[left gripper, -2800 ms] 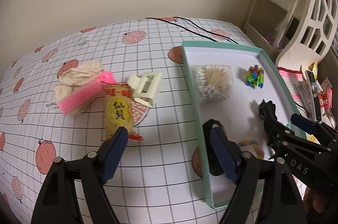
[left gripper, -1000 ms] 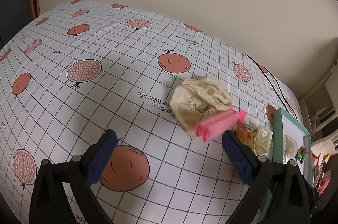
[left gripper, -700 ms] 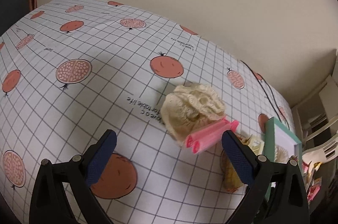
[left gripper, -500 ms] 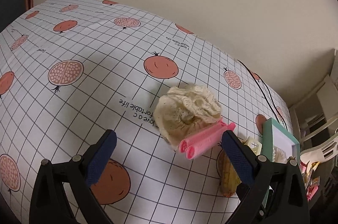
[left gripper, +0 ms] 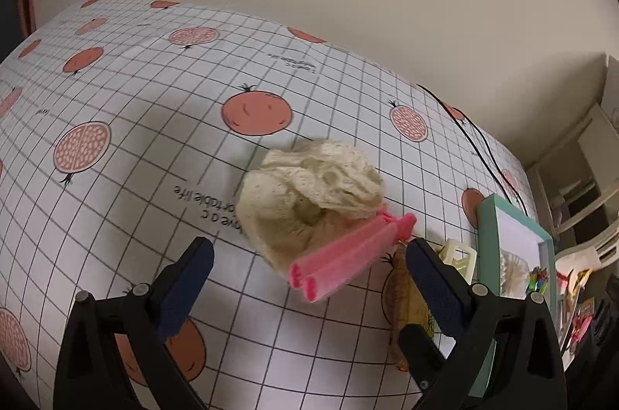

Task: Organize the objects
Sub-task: 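Grasp the pink hair roller with the left tool while right grasps the yellow snack packet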

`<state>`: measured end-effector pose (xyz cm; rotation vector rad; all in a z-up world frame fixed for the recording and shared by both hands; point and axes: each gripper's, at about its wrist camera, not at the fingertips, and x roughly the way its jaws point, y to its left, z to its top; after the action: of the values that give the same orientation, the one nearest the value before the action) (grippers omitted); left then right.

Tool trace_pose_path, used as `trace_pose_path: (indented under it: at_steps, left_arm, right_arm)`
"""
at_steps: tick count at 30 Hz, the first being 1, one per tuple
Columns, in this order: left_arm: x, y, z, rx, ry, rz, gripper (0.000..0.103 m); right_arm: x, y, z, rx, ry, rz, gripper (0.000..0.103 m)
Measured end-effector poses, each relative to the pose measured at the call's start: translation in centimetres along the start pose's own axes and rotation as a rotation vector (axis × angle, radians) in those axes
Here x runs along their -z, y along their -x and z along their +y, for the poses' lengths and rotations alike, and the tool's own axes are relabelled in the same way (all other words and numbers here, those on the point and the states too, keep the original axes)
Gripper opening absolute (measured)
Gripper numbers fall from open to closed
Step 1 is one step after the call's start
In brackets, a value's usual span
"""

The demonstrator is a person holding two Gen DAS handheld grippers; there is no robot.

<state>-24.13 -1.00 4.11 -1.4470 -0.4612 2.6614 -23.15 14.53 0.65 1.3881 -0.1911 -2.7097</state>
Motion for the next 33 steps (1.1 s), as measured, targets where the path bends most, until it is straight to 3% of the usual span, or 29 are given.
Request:
trace_pose_path:
  at_steps: [4, 8, 12, 16, 17, 18, 33]
  left_arm:
    - [-0.1, -0.5, -0.6, 0.004, -0.016, 0.0, 0.097]
    - [0.2, -0.9, -0.9, 0.004, -0.028, 0.011, 0.088]
    - [0.3, -1.1, -0.8, 0.025, -0.019, 0.011, 0.071]
    - [0.6, -1.3, -0.9, 0.042, -0.019, 0.021, 0.067]
    - [0.6, -1.3, -0.8, 0.05, -0.014, 0.024, 0.06]
    - [0.6, -1.4, -0.8, 0.053, -0.01, 0.028, 0.054]
    - [2.1, -2.0, -0.6, 0.097, 0.014, 0.08, 0.054]
  right_arm:
    - [0.0, -0.8, 0.2, -0.006, -0.001, 0.021, 0.095]
    - [0.2, -1.4, 0.1, -0.002, -0.009, 0.039, 0.086]
    - [0.4, -1.4, -0.4, -0.009, -0.033, 0.052, 0.074]
    - [0.4, -1.5, -0.6, -0.015, -0.044, 0.063, 0.051]
    - [0.5, -1.5, -0.6, -0.015, -0.042, 0.066, 0.044]
    - [0.5, -1.5, -0.6, -0.013, -0.041, 0.068, 0.043]
    - [0.9, -1.2, -1.0, -0.015, -0.058, 0.084, 0.041]
